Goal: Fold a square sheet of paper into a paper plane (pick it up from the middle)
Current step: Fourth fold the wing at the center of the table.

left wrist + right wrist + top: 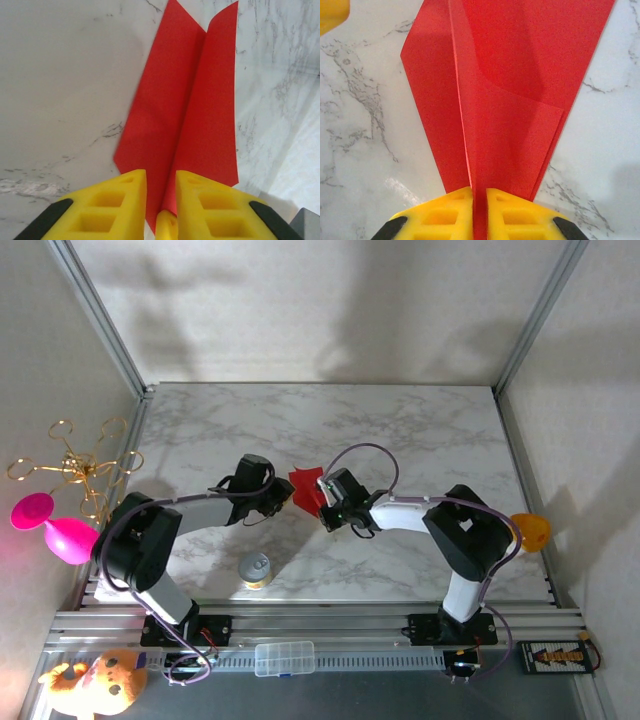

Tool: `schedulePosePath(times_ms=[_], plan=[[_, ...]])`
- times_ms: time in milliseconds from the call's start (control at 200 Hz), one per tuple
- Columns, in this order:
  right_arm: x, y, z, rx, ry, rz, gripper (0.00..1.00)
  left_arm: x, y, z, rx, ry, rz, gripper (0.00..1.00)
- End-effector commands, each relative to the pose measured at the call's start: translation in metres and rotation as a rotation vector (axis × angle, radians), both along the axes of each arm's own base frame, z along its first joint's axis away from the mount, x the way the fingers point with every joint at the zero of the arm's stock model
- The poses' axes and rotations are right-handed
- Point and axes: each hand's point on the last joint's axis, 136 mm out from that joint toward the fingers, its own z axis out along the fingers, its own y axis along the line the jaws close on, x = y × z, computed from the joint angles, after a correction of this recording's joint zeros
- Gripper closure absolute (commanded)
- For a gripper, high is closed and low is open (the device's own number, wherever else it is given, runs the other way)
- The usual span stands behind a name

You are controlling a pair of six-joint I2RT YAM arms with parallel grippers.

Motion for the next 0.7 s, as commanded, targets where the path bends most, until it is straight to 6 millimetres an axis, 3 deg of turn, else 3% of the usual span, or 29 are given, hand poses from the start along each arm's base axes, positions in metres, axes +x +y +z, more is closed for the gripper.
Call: schedulePosePath(times_ms=[0, 215, 356, 491, 696], plan=[[-0.007, -0.003, 0.004, 0.014, 0.018, 0.041, 0.86, 0.004, -0.013, -0.002, -0.025, -0.013, -0.041, 0.8], [-0.008, -0.002, 0.002, -0.012, -0.024, 0.13, 0.87, 0.007, -0.027, -0.021, 0.004, 0.027, -0.098, 0.83], [-0.004, 0.003, 0.008, -0.015, -0.055, 0.169, 0.87, 0.009, -0.033, -0.023, -0.019, 0.025, -0.108, 0.83], [0.0, 0.004, 0.011, -0.02, -0.078, 0.17, 0.86, 0.007, -0.031, -0.031, -0.003, 0.049, -0.1, 0.84], [0.01, 0.001, 0.029, -0.006, -0.102, 0.09, 0.69, -0.002, -0.024, -0.048, 0.018, 0.1, -0.083, 0.84]])
